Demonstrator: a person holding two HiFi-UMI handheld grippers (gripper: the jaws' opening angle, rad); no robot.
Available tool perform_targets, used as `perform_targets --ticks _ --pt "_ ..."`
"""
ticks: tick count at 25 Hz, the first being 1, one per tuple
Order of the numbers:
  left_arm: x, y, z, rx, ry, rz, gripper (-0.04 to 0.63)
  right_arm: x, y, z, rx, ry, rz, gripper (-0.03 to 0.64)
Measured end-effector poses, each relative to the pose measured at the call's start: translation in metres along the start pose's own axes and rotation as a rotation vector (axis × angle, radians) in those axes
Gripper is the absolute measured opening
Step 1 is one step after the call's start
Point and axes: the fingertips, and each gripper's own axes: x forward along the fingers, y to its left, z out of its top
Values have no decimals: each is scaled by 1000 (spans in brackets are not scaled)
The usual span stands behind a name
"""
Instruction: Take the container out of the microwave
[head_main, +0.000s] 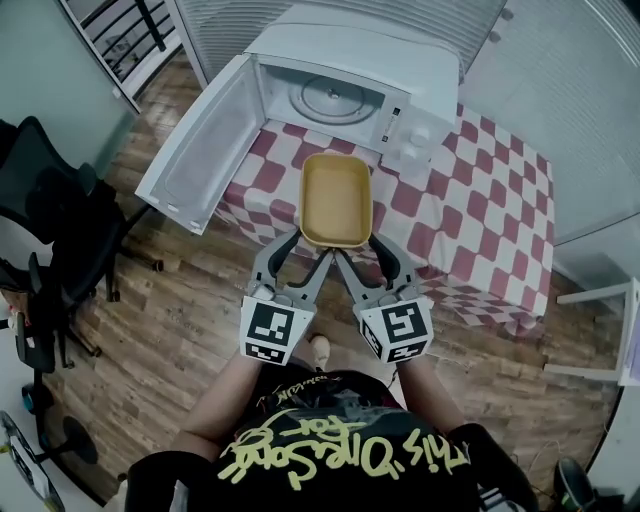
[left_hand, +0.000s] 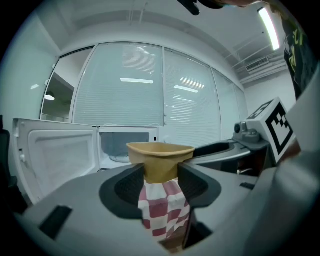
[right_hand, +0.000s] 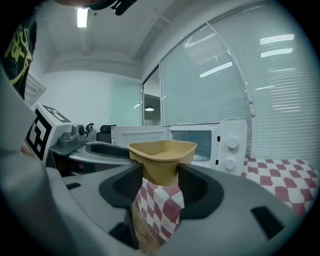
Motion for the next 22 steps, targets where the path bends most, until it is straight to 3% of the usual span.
perform_targets --ticks 16,22 --pt "-21 -2 -4 -18 -19 14 215 -9 19 -1 -11 -2 14 224" --pt "-37 -7 -5 -57 -44 1 215 -21 32 4 -30 -14 6 224"
